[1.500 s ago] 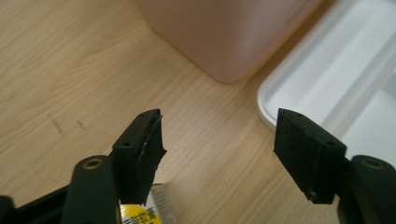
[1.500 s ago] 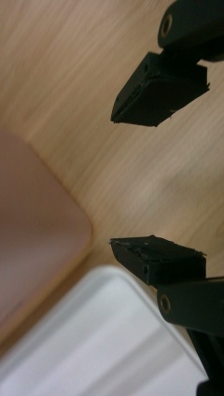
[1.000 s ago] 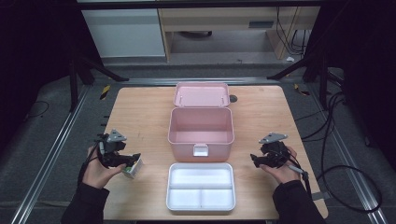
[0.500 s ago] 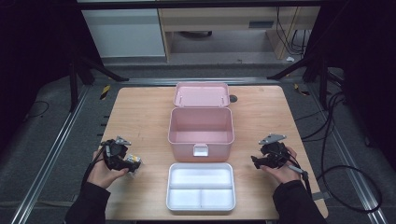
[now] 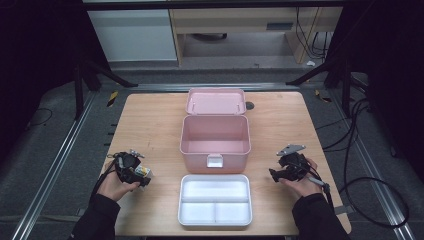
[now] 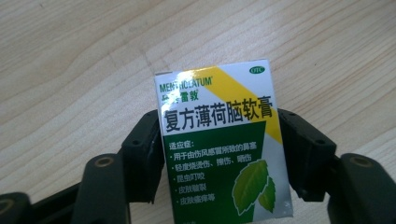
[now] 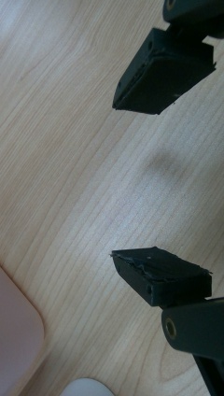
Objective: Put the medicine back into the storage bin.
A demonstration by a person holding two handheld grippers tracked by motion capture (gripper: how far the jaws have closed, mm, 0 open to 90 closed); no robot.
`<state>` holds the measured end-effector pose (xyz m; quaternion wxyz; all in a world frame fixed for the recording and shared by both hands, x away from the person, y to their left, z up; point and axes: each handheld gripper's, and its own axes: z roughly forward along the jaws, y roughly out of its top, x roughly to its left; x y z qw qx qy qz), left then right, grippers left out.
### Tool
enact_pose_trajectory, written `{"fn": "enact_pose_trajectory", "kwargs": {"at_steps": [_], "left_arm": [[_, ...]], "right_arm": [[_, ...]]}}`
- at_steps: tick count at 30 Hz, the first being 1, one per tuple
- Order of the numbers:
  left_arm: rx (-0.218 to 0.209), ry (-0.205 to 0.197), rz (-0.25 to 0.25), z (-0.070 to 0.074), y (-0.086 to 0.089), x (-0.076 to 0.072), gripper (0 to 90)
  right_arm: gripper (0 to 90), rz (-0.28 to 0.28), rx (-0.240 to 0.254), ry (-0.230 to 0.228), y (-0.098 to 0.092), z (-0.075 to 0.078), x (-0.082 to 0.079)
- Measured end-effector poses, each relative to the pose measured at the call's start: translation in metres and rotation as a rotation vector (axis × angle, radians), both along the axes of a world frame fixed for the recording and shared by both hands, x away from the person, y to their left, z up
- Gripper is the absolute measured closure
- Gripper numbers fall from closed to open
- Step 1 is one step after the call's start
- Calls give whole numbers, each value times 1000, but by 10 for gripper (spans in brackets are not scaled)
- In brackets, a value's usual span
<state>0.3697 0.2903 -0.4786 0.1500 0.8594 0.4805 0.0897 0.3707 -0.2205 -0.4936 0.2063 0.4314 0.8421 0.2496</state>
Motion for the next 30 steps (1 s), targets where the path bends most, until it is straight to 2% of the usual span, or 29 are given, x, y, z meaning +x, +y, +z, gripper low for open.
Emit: {"fn": "enact_pose_trajectory", "kwargs": {"at_steps": [2,6,8,9,12,13,16,17,19,20,22,23,24,27,30], "left_arm": [[12,16,-2,-2,-1,1,411],[34,8,-25,0,-2,2,443],[29,0,-24,1,-2,2,444],[16,-17,-29,6,-3,1,446],[7,-30,-40,13,-3,0,446],[-13,-51,-42,20,-4,-1,446],[-32,-70,-43,28,-4,-1,446],[-49,-90,-49,36,-4,-1,446],[-51,-96,-60,41,-4,0,447],[-64,-124,-69,50,-7,0,447],[-65,-133,-82,54,-8,0,447],[-72,-152,-105,63,-12,2,447],[-72,-152,-105,63,-12,2,447],[-79,-174,-157,77,-22,9,447],[-71,-188,-174,86,-28,14,447]], "right_arm": [[234,0,0,2,0,0,1],[235,7,1,3,2,0,1],[236,6,0,2,2,0,1],[238,2,0,7,1,0,1],[238,2,1,4,1,0,1],[238,1,0,3,1,0,1],[238,2,2,-1,1,0,0],[239,-1,5,-3,1,1,0],[238,-2,8,-6,1,2,0],[238,-3,8,-6,0,2,0],[239,-8,10,-5,0,2,0],[239,-9,9,-11,-1,2,0],[239,-9,9,-11,-1,2,0],[241,-6,7,-13,-1,2,0],[242,-6,6,-13,-1,2,0]]}}
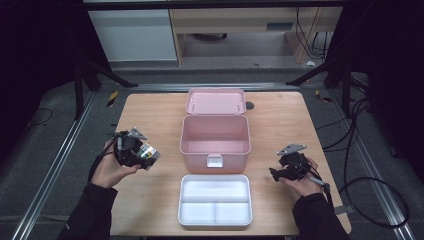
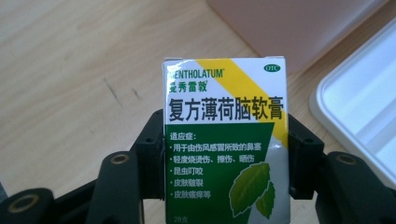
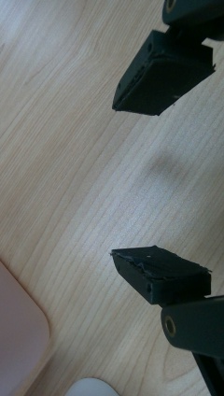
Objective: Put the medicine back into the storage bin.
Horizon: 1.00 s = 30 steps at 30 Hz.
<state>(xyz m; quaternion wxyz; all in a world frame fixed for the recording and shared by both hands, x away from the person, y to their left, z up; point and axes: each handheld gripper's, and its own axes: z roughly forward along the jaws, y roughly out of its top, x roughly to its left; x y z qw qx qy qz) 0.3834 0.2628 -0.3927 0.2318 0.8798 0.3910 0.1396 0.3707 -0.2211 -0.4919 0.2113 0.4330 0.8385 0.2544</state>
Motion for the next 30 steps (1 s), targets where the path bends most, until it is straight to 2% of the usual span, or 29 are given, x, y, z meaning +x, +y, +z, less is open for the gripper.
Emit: {"fn": "enact_pose_trajectory", "kwargs": {"at_steps": [1,3,4,7,8,12,13,21,24,26,30], "left_arm": [[-6,-15,-11,10,-6,5,447],[-24,-26,-23,19,-12,11,447],[-24,-26,-23,19,-12,11,447],[-37,-45,-56,34,-26,22,447],[-37,-45,-56,34,-26,22,447],[-50,-59,-93,47,-47,33,447],[-50,-59,-93,47,-47,33,447],[-55,-71,-165,58,-86,48,447],[-62,-75,-204,58,-105,55,447],[-63,-75,-214,57,-110,56,447],[-66,-73,-254,53,-131,64,447]], "right_arm": [[242,0,1,2,0,0,0],[244,1,-3,-2,0,0,0],[244,1,-3,-2,0,0,0],[244,-1,2,-2,-1,1,0],[244,-1,2,-2,-1,1,0],[245,3,2,0,-2,0,0],[245,3,2,0,-2,0,0],[248,8,2,-4,-2,0,1],[247,11,4,-2,-2,-1,1],[247,11,3,-2,-2,-1,1],[248,12,5,-5,-3,-1,2]]}}
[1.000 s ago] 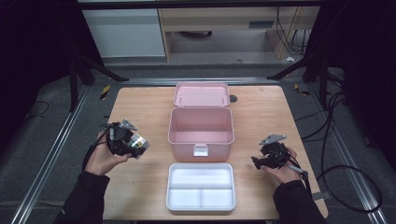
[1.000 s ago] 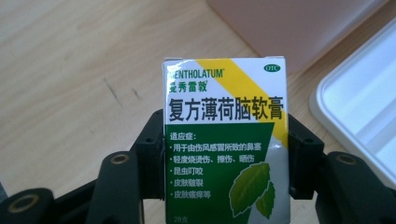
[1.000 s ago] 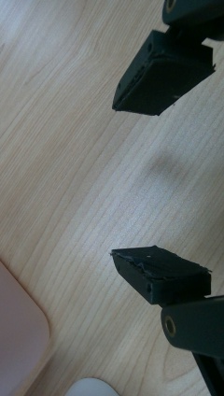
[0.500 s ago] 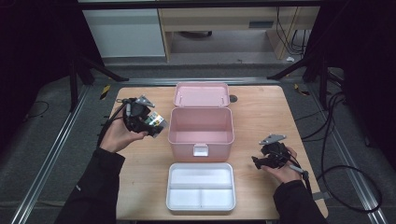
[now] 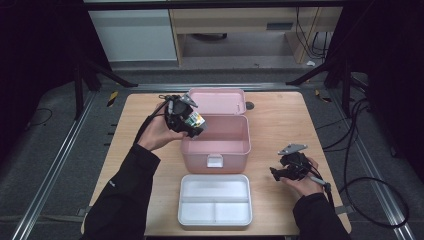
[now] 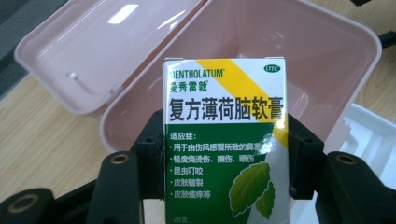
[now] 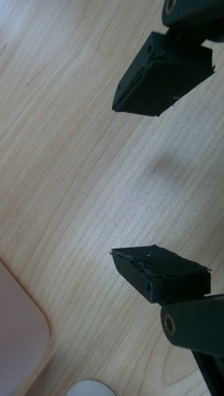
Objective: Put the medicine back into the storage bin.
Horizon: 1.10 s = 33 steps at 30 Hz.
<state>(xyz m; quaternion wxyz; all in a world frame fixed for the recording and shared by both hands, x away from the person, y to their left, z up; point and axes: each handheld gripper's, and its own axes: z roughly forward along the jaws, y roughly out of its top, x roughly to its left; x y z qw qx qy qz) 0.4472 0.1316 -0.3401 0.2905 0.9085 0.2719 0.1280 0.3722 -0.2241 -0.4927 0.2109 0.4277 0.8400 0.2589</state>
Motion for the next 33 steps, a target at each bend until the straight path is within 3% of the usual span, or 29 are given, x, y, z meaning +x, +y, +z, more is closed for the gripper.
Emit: {"fn": "enact_pose_trajectory", "kwargs": {"at_steps": [3,15,24,27,33], "left_arm": [[-7,11,-21,-5,-11,4,447],[33,47,-86,-26,-49,16,447],[70,79,-107,-43,-62,21,445],[100,98,-112,-51,-66,22,444],[98,116,-119,-60,-69,21,443]], "right_arm": [[248,2,-2,3,0,-1,0],[246,6,-9,7,0,-2,1],[244,13,-16,15,1,-3,1],[241,15,-15,15,1,-4,1],[239,18,-18,20,2,-4,1]]}}
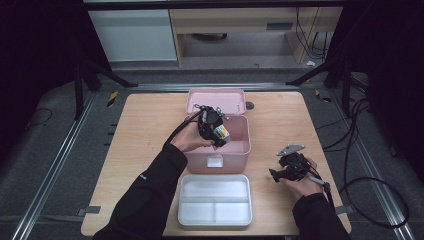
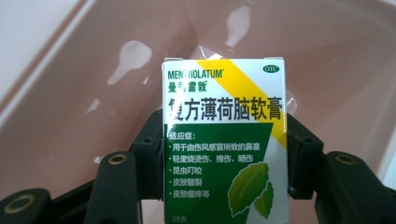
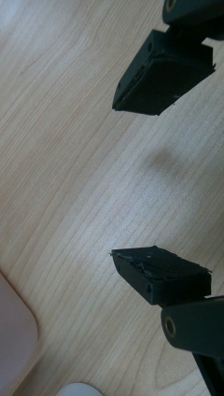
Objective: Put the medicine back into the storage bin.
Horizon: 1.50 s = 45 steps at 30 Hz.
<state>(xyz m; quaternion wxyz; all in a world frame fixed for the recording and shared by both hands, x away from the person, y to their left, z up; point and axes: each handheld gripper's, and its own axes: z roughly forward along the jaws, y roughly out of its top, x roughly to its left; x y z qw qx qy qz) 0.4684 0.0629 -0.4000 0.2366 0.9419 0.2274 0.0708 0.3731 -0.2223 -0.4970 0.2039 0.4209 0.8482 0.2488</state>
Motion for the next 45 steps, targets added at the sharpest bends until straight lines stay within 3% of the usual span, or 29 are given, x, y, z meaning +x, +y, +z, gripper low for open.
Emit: {"fn": "enact_pose_trajectory", "kwargs": {"at_steps": [7,11,16,18,21,22,25,26,33,38,45], "left_arm": [[36,18,-1,-13,0,2,429],[14,16,-2,-12,2,3,420],[-46,-32,4,7,10,-4,420],[-52,-41,8,10,13,-6,418],[-57,-84,16,20,21,-12,418],[-71,-113,24,27,27,-17,418],[-86,-139,38,35,34,-22,416],[-105,-166,45,42,42,-27,416],[-149,-227,61,62,67,-47,415],[-173,-250,98,66,87,-63,411],[-177,-263,145,51,116,-83,414]], "right_arm": [[238,6,-2,3,0,-1,0],[237,7,-2,3,0,-1,0],[239,3,1,-4,0,1,0],[240,2,2,-7,0,1,0],[241,2,3,-9,0,1,0],[242,2,1,-14,0,2,0],[243,2,0,-16,0,2,0],[245,-1,1,-19,0,3,-1],[257,4,-3,-40,1,7,-2],[277,3,3,-63,1,11,-3],[320,7,23,-90,1,18,-5]]}}
